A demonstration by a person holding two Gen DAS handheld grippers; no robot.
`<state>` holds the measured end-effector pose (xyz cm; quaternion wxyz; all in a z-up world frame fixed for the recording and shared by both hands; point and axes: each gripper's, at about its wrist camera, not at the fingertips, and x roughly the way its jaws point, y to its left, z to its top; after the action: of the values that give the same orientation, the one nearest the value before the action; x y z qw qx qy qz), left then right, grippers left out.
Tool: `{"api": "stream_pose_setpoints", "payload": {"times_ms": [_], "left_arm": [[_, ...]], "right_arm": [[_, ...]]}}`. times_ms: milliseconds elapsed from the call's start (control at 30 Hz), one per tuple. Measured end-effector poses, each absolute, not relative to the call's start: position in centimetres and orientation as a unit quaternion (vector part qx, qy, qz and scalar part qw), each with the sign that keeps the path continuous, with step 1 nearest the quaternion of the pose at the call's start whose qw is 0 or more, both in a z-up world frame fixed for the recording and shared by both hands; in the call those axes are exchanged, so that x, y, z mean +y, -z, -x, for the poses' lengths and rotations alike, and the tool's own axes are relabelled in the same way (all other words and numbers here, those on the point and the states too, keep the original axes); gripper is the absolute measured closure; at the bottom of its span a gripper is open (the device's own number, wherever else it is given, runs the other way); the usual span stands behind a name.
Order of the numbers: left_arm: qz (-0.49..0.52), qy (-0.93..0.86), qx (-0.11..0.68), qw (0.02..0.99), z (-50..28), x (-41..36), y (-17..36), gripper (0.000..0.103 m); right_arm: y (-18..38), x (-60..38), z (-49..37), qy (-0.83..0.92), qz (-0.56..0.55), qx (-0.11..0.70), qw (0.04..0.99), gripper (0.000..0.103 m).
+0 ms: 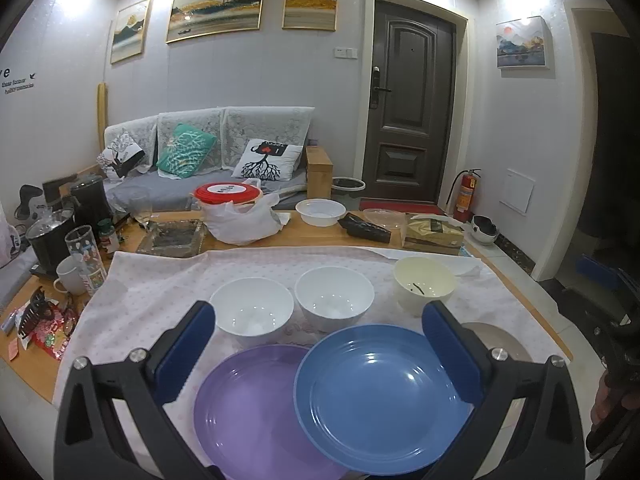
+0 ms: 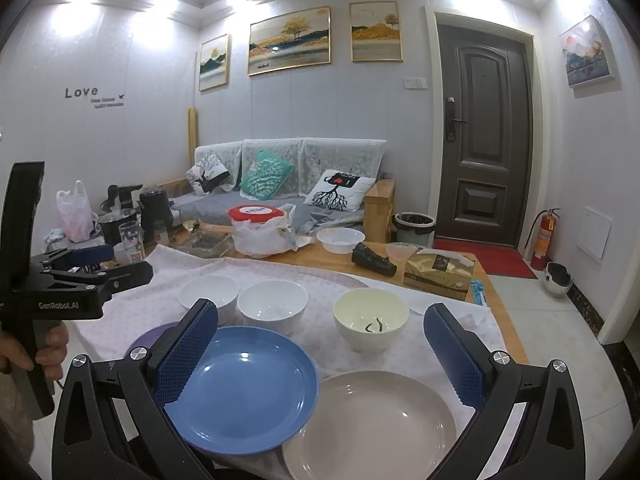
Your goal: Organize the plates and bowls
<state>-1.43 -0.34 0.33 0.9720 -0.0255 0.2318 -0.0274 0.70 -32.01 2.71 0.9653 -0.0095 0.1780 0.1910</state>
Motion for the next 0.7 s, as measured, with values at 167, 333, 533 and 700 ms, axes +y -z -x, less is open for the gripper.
{"api": "stream_pose_setpoints", "payload": {"times_ms": [167, 333, 533, 700], "left_arm": [[0.027, 0.036, 0.229, 0.972, 1.7, -0.3, -0.5, 0.0], [0.028, 0.046, 0.234, 0.971, 1.7, -0.5, -0.6, 0.0], [0.025, 0.054, 0.236, 0.97, 1.5, -0.7, -0.5, 0.001], [0.017, 0.059, 0.238, 0.969, 1.3, -0.8, -0.3, 0.001]], "right_arm": [[-2.8, -31.6, -0.8, -0.193, 0.009, 0.179, 0.965, 0.001], [-2.6, -31.6, -0.8, -0.193, 0.007, 0.179, 0.965, 0.001], [-2.4, -31.1, -0.9, -0.19, 0.007, 0.181, 0.965, 0.001], [-2.1, -30.7, -0.9, -0.185, 0.009, 0.185, 0.965, 0.001]]}}
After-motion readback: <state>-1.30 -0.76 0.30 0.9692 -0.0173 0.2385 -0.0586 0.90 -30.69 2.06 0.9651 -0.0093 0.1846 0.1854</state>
